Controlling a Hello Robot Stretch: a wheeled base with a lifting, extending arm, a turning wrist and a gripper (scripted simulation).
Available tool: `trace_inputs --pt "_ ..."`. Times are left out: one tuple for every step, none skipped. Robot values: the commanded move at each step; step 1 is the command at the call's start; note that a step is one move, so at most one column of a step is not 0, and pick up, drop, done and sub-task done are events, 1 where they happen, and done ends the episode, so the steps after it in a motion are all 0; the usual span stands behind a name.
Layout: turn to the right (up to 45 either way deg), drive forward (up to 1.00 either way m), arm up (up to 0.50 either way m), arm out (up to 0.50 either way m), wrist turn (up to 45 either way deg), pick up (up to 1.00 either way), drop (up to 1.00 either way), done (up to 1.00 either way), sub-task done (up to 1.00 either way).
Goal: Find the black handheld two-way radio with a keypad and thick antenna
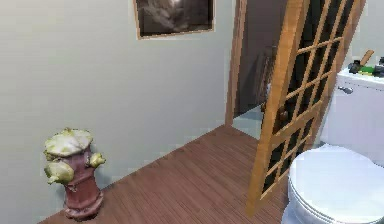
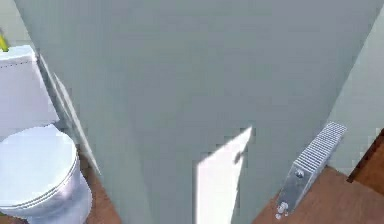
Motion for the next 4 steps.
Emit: trace_inputs --pt "3.0 0.0 0.0 0.0 0.0 0.0 0.0 0.0 0.0" --pt "-45.0 0.0 0.0 0.0 0.0 0.0 0.0 0.0 0.0" --pt "-45.0 0.0 0.0 0.0 0.0 0.0 0.0 0.0 0.0" --pt "-15.0 0.0 0.0 0.0 0.0 0.0 0.0 0.0 0.0"
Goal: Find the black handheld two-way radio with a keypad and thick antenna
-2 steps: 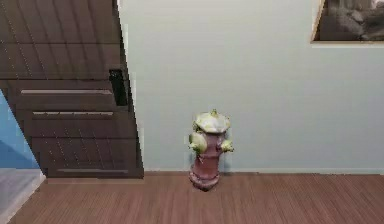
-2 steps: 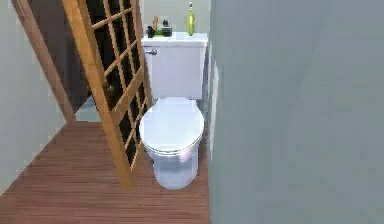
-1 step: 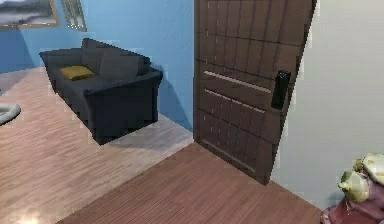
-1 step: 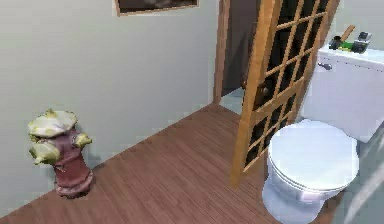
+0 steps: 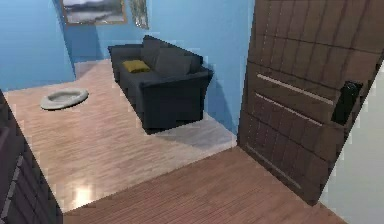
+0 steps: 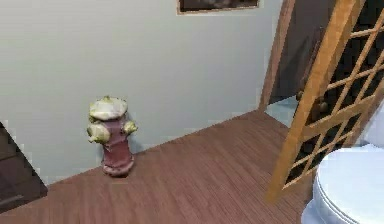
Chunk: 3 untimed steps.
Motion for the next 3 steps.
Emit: trace_inputs --pt "0.0 0.05 0.0 0.0 0.0 0.0 0.0 0.0 0.0" --pt "18.0 0.0 0.0 0.0 0.0 0.0 0.0 0.0 0.0" --pt "0.0 0.15 0.0 0.0 0.0 0.0 0.0 0.0 0.0"
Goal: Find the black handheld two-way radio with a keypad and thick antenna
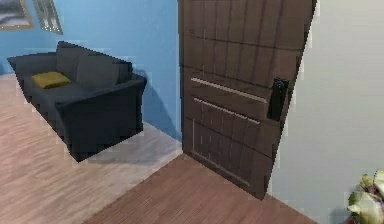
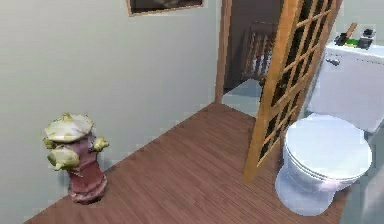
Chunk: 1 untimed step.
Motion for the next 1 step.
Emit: trace_inputs --pt "45.0 0.0 0.0 0.0 0.0 0.0 0.0 0.0 0.0"
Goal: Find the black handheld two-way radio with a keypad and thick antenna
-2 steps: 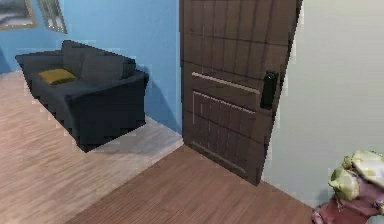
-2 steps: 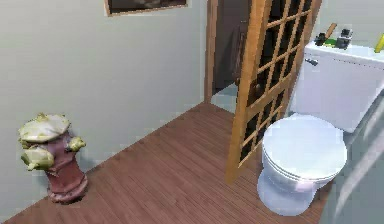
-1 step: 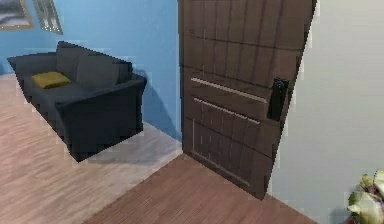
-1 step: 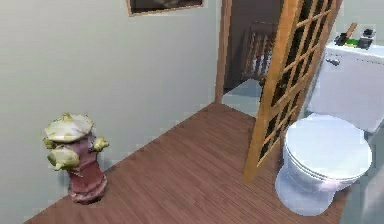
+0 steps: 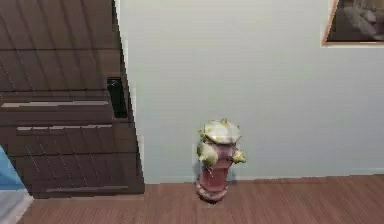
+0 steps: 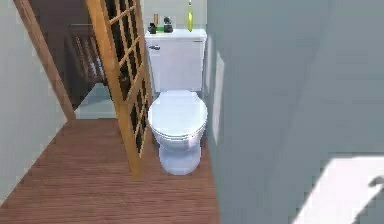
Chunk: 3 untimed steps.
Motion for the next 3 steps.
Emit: trace_inputs --pt "42.0 0.0 0.0 0.0 0.0 0.0 0.0 0.0 0.0" --pt "0.0 0.95 0.0 0.0 0.0 0.0 0.0 0.0 0.0" --pt "42.0 0.0 0.0 0.0 0.0 0.0 0.0 0.0 0.0"
